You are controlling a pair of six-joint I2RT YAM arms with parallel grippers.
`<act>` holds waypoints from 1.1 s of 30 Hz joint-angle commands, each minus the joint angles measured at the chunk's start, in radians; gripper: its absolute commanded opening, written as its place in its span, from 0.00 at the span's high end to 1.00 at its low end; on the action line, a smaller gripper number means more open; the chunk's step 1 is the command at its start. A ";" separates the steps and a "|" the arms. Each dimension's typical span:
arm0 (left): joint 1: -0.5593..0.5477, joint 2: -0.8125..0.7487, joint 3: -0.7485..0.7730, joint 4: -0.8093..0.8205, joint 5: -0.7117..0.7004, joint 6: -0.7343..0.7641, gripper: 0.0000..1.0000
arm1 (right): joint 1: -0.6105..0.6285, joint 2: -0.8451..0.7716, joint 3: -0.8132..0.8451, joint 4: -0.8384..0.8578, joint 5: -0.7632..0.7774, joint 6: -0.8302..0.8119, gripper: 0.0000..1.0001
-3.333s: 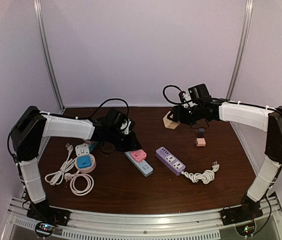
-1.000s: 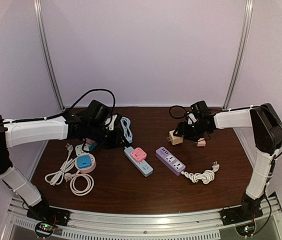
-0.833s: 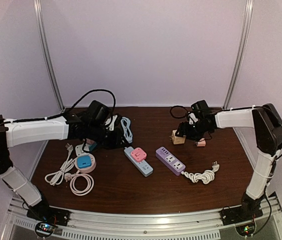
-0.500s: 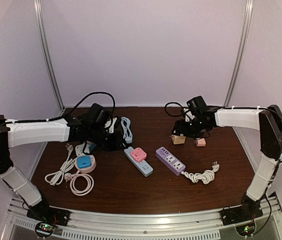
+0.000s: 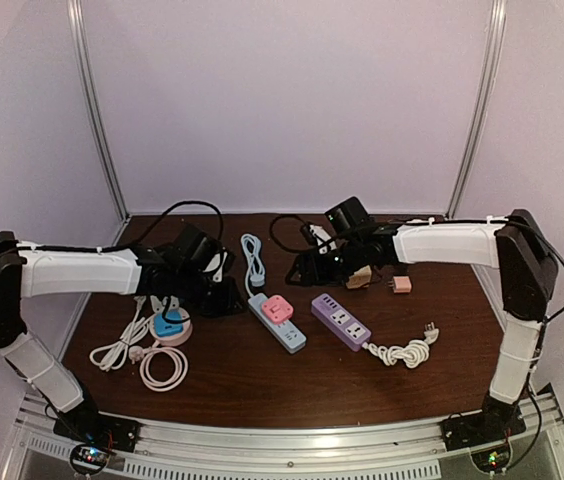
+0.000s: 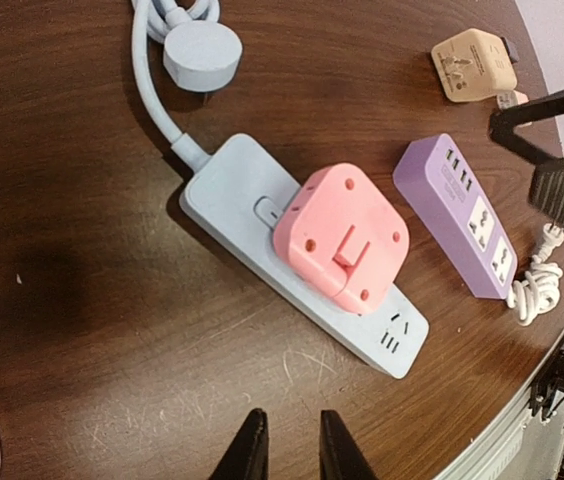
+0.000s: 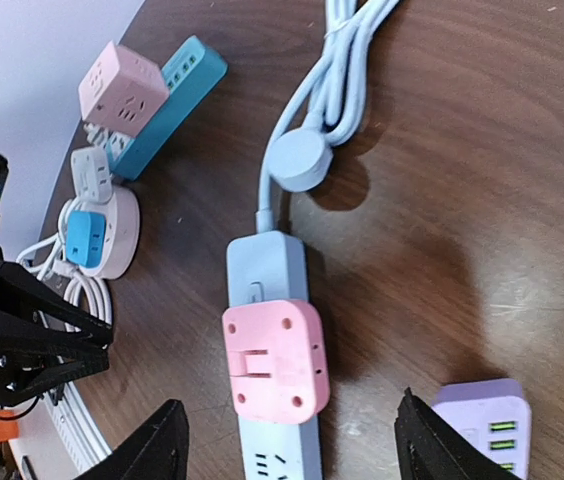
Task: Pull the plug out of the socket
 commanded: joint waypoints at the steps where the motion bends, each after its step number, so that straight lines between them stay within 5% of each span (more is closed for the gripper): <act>1: 0.005 -0.016 -0.018 0.045 -0.023 -0.017 0.80 | 0.033 0.082 0.034 0.047 -0.116 -0.005 0.28; 18: 0.008 -0.028 -0.027 0.045 -0.026 -0.018 0.80 | 0.072 0.208 0.035 0.155 -0.196 0.077 0.32; 33: 0.010 0.008 -0.013 0.057 -0.019 -0.014 0.81 | 0.081 0.118 -0.014 0.174 -0.153 0.106 0.57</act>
